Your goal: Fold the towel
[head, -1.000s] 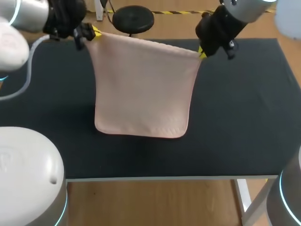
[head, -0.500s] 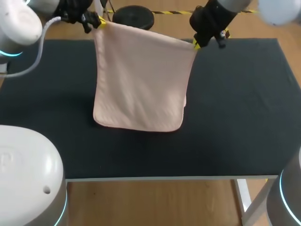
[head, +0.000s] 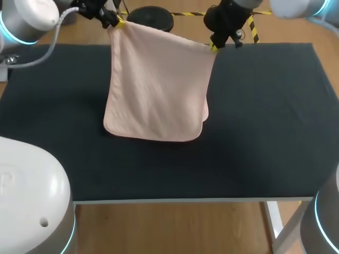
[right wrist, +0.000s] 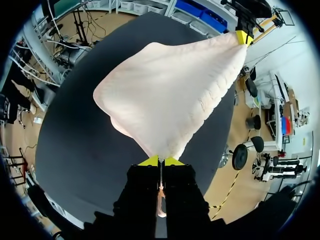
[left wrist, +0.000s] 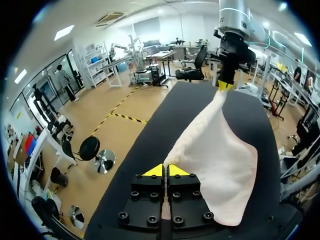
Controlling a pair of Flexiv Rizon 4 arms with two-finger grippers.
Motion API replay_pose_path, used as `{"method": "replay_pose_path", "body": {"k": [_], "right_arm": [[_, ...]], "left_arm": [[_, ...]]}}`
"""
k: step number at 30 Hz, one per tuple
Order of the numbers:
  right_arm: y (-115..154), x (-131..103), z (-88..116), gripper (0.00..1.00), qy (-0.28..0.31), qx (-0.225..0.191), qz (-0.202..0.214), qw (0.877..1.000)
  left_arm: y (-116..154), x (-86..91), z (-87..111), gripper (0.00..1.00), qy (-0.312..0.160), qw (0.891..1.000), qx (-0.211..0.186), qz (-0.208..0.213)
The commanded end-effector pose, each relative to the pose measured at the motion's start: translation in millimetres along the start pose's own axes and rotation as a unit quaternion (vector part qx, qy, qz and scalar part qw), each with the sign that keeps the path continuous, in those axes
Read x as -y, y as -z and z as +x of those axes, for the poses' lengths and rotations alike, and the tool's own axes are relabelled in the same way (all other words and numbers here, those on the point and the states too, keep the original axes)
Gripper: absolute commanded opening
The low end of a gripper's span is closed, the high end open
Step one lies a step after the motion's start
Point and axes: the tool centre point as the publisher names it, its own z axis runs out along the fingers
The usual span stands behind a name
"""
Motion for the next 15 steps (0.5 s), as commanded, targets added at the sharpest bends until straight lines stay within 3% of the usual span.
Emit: {"method": "replay_pose_path", "body": {"k": [1, 15], "right_arm": [[-20.4, 14.7, -21.8, 0.00, -0.002, -0.073, -0.004, 0.997], [-64.4, 32.0, -47.0, 0.00, 0.017, -0.063, 0.002, 0.998]], "left_arm": [[-27.0, -0.4, -25.4, 0.00, 0.011, 1.000, -0.014, 0.001], [-73.2, -12.0, -51.3, 0.00, 0.042, 0.999, -0.007, 0.004]]}}
